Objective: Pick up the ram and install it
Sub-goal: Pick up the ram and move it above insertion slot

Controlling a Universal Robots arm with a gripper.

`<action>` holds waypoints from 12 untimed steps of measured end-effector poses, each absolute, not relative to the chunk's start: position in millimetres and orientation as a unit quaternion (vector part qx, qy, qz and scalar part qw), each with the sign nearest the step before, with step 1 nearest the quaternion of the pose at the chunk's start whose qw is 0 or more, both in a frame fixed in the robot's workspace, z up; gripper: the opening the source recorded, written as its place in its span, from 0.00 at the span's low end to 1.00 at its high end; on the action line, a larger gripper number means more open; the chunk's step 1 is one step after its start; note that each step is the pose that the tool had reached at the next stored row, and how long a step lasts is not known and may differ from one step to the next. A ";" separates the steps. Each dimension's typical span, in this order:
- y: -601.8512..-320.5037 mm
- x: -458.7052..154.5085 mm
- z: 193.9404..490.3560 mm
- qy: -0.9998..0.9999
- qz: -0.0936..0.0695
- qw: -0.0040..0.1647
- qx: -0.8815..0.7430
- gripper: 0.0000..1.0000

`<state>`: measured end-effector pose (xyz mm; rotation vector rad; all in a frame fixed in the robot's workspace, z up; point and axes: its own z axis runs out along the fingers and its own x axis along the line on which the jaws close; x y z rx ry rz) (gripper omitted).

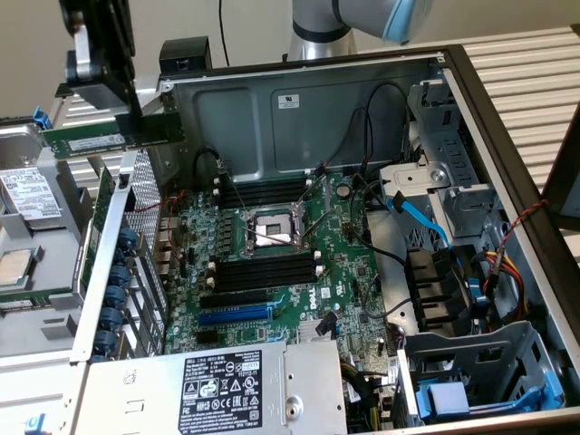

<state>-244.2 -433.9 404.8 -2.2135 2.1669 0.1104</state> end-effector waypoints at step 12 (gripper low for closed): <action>-433.6 -189.7 403.9 0.699 0.035 0.021 -0.714 0.13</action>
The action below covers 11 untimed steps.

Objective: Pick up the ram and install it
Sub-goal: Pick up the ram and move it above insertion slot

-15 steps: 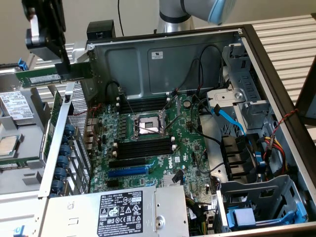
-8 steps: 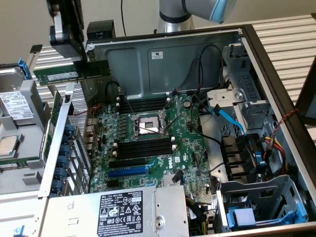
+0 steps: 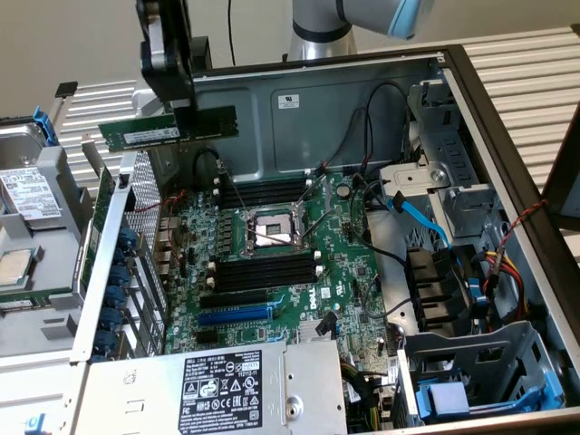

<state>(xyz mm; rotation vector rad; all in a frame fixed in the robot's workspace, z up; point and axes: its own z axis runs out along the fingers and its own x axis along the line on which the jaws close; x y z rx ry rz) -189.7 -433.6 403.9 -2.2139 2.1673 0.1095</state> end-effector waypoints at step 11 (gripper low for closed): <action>-428.5 -160.1 388.9 0.707 0.035 0.021 -0.707 0.13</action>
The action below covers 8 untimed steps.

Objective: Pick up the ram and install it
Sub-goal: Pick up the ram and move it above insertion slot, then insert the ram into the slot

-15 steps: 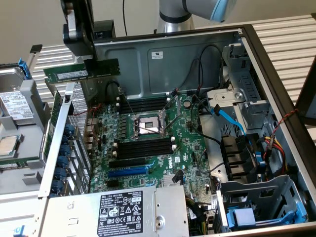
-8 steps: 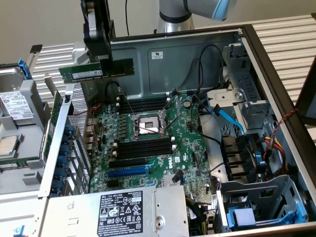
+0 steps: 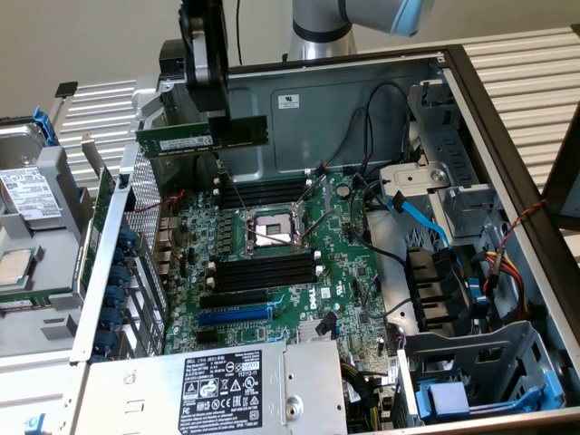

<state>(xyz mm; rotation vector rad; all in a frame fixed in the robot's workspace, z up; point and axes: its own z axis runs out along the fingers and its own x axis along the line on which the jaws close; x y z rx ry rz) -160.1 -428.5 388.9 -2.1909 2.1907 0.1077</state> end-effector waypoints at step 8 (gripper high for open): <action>-426.1 -148.2 380.2 0.717 0.032 0.020 -0.696 0.13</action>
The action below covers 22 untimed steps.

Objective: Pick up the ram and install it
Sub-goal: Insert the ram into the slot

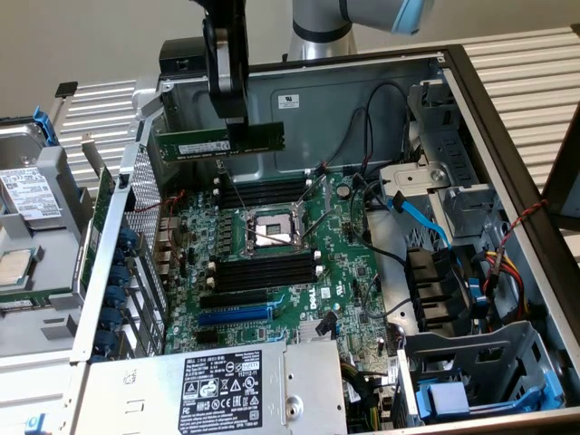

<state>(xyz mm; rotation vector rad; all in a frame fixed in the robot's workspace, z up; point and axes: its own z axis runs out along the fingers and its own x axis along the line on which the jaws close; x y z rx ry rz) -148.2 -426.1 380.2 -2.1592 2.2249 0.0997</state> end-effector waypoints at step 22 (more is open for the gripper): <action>-420.0 -128.4 355.2 0.733 0.015 0.009 -0.680 0.13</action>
